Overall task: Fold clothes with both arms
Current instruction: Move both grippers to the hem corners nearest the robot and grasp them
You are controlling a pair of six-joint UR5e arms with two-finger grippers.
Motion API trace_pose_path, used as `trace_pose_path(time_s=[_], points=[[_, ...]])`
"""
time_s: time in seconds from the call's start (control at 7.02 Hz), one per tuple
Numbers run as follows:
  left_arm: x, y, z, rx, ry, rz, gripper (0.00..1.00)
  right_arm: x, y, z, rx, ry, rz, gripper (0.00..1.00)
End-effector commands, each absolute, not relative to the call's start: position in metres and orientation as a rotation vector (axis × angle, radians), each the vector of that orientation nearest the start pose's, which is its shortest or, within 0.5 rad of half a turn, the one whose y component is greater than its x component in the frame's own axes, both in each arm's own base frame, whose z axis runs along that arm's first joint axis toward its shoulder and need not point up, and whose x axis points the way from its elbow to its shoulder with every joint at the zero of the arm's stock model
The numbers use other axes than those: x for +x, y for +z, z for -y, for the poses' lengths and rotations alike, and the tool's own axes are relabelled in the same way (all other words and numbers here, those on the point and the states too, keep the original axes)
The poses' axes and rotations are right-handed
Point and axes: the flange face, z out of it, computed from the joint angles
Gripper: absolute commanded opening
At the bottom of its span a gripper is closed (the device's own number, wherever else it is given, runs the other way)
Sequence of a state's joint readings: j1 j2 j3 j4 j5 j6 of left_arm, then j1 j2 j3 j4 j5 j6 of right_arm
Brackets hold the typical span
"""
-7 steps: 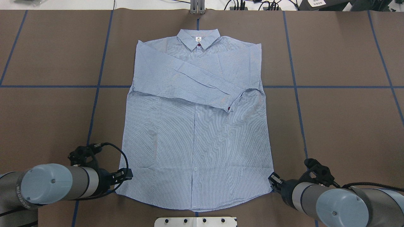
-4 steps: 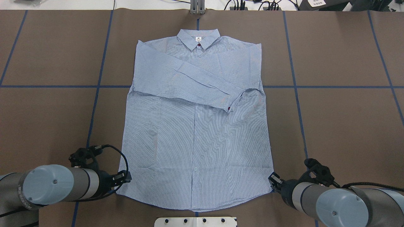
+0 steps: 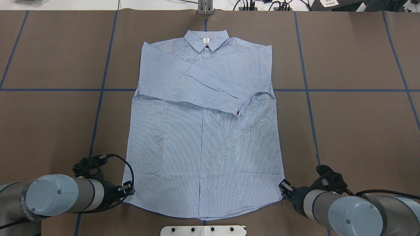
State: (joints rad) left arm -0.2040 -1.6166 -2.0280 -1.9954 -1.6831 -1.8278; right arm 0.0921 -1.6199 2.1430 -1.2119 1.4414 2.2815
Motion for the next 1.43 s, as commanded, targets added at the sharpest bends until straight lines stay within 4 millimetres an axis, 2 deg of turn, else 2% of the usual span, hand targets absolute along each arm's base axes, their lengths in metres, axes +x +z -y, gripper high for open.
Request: trace_pose_path(time_s=[0.0,0.14,0.29,0.57,0.71,0.86,1.28], points=[[0.467,0.378,0.219,-0.14,-0.377,-0.926,0.55,-0.443,0.377,0.188,-0.158,0.804,0.902,0.0],[0.467,0.378,0.218,-0.147,-0.374,-0.924,0.55,-0.443,0.377,0.188,-0.159,0.806,0.902,0.0],[0.467,0.378,0.218,-0.148,-0.375,-0.924,0.51,-0.443,0.377,0.188,-0.158,0.804,0.902,0.0],[0.461,0.388,0.217,-0.146,-0.379,-0.902,0.25,-0.443,0.377,0.188,-0.159,0.806,0.902,0.0],[0.46,0.387,0.217,-0.146,-0.379,-0.905,0.05,-0.443,0.377,0.188,-0.159,0.806,0.902,0.0],[0.46,0.386,0.217,-0.148,-0.378,-0.907,0.0,-0.443,0.377,0.188,-0.158,0.804,0.902,0.0],[0.455,0.374,0.216,-0.163,-0.404,-0.93,0.0,-0.443,0.378,0.188,-0.156,0.808,0.901,0.0]])
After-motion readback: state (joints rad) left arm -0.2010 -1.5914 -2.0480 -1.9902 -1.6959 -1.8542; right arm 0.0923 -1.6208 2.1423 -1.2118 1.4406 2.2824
